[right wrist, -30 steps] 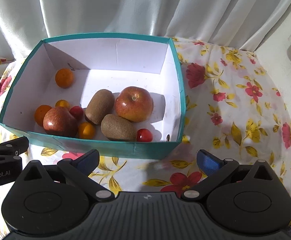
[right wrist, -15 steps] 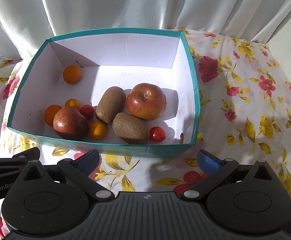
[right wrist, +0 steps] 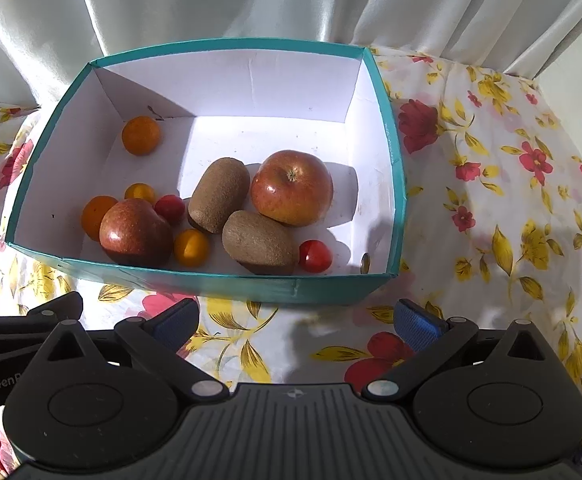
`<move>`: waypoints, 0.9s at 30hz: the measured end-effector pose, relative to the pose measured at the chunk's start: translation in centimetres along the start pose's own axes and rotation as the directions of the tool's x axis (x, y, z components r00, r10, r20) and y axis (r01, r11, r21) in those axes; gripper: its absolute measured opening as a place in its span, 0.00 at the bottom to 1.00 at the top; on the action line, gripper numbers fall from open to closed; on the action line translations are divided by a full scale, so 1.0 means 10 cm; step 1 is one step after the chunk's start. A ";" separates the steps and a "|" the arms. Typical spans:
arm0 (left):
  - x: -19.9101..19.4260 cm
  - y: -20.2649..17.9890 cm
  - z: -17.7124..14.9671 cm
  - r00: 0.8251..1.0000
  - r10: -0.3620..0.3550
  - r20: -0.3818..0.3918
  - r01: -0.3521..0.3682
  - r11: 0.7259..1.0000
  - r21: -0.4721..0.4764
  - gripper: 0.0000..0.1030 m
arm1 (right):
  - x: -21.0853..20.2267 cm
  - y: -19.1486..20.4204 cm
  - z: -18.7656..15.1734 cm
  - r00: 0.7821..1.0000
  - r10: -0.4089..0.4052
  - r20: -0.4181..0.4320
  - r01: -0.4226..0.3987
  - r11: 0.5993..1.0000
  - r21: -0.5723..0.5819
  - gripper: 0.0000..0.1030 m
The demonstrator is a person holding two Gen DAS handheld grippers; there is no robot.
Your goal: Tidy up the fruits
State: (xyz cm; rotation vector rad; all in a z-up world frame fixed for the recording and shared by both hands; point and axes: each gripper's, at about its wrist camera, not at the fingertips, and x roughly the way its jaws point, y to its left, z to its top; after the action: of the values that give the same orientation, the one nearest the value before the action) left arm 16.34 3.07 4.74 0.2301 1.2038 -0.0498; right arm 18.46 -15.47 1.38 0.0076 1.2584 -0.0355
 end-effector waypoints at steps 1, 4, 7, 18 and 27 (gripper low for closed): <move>0.00 0.00 0.00 1.000 -0.001 -0.002 0.001 1.000 0.001 0.89 | 0.00 0.00 0.00 1.000 -0.001 -0.001 0.001 1.000 0.002 1.00; 0.01 0.00 0.00 1.000 0.002 -0.002 -0.002 1.000 0.004 0.89 | 0.00 -0.01 -0.01 1.000 -0.004 -0.002 0.004 1.000 0.001 1.00; 0.01 -0.01 -0.01 1.000 0.005 -0.002 -0.005 1.000 0.005 0.89 | 0.00 0.00 -0.02 1.000 -0.007 -0.001 0.007 1.000 -0.002 1.00; 0.01 0.00 -0.03 1.000 0.000 -0.005 0.000 1.000 0.008 0.89 | 0.00 0.02 -0.04 1.000 -0.010 -0.003 0.010 1.000 -0.005 1.00; 0.02 0.00 -0.04 1.000 0.007 -0.007 -0.007 1.000 0.005 0.89 | 0.01 0.03 -0.05 1.000 -0.013 -0.009 0.013 1.000 -0.010 1.00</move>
State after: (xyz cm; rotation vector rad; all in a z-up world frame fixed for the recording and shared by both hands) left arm 16.07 3.17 4.45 0.2388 1.2096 -0.0459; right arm 18.07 -15.19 1.12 -0.0095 1.2678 -0.0405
